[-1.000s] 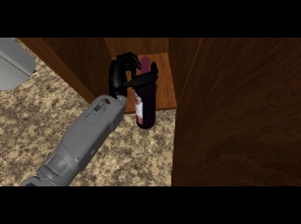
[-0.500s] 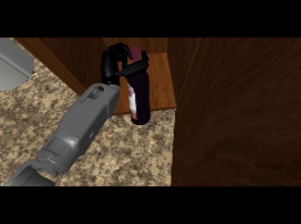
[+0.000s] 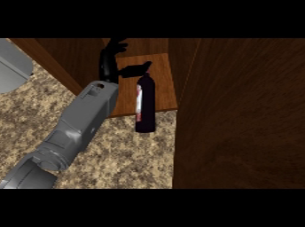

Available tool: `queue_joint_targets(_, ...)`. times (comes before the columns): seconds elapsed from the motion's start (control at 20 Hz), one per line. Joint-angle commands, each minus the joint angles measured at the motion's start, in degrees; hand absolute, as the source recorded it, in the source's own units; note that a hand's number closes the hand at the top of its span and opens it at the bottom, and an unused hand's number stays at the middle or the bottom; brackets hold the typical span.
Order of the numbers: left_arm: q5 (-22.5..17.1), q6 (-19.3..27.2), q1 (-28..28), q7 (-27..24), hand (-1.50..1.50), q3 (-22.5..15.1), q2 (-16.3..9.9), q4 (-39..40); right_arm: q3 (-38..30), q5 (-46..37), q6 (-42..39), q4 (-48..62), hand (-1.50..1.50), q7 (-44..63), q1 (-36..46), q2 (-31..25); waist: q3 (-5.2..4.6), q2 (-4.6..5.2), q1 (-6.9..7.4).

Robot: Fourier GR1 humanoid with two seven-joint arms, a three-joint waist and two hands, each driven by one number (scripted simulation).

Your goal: Pick up the wine, place it into the cabinet and close the cabinet

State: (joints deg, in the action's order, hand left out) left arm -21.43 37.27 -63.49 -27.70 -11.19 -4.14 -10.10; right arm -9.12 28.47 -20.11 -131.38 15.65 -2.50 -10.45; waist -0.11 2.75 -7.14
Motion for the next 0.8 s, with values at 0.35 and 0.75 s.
queue_joint_targets(0.35,0.3,-0.1,-1.3,-2.8,-1.50,1.5,-0.9,5.2,0.0,-0.5,0.3,-1.0,-1.50,0.3,0.6,-0.1,-0.06,0.06,0.41)
queue_joint_targets(0.75,-0.6,-2.4,-1.9,-7.1,-1.50,3.1,1.4,4.5,-0.3,1.2,-0.2,-2.5,-1.50,1.0,-1.6,-0.1,-0.02,-0.48,0.63)
